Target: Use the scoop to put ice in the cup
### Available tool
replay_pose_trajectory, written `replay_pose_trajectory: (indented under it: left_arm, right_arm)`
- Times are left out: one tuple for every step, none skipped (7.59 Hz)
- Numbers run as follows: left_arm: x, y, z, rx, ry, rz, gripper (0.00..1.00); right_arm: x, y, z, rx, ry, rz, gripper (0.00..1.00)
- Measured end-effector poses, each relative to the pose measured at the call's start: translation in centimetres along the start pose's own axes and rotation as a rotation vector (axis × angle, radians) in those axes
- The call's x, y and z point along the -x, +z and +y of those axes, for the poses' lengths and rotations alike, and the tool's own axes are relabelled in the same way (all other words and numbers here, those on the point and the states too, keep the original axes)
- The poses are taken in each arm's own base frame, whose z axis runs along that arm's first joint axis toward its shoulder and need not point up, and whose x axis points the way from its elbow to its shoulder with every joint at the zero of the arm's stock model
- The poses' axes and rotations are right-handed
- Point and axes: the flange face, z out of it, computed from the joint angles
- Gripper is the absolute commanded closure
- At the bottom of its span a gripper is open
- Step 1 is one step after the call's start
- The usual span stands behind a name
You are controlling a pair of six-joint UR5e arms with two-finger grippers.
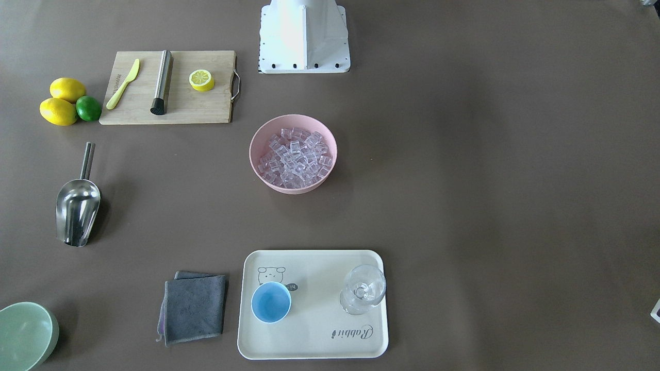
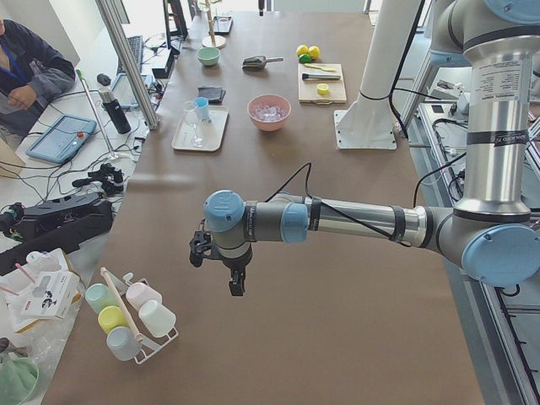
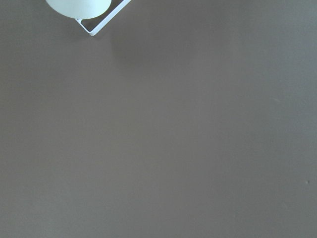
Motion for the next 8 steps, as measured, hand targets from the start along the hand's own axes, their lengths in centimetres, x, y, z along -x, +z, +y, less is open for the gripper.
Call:
replay_pose_trajectory:
  left_arm:
    - [-0.9, -0.2, -0.3, -0.006, 0.019, -0.001, 0.02]
    - [-1.5, -0.4, -0.4, -0.011, 0.033, -0.001, 0.02]
    - [-2.0, -0.7, -0.5, -0.018, 0.044, 0.0, 0.02]
    - [-2.6, -1.2, -0.6, -0.028, 0.057, 0.005, 0.02]
    - [-4.1, -1.5, -0.8, -0.035, 0.086, 0.009, 0.02]
    - [-7.6, -1.4, -1.7, -0.034, 0.156, 0.014, 0.02]
    - [-12.7, -1.0, -2.9, -0.027, 0.248, 0.023, 0.02]
    - [-17.5, -0.6, -3.6, -0.021, 0.315, 0.038, 0.02]
  right_arm:
    - [3.7, 1.4, -0.5, -0.006, 0.041, -0.02, 0.0]
    - [7.0, 3.0, -0.6, -0.016, 0.084, -0.05, 0.0]
    - [9.6, 4.1, 0.0, -0.016, 0.094, -0.081, 0.0]
    - [11.5, 4.8, 0.8, -0.009, 0.092, -0.101, 0.0]
    - [13.0, 5.6, 1.8, 0.006, 0.089, -0.108, 0.0]
    - [14.4, 6.7, 2.6, 0.027, 0.089, -0.107, 0.0]
    - [16.2, 8.3, 3.8, 0.046, 0.085, -0.091, 0.0]
    - [17.7, 10.6, 5.4, 0.049, 0.066, -0.056, 0.0]
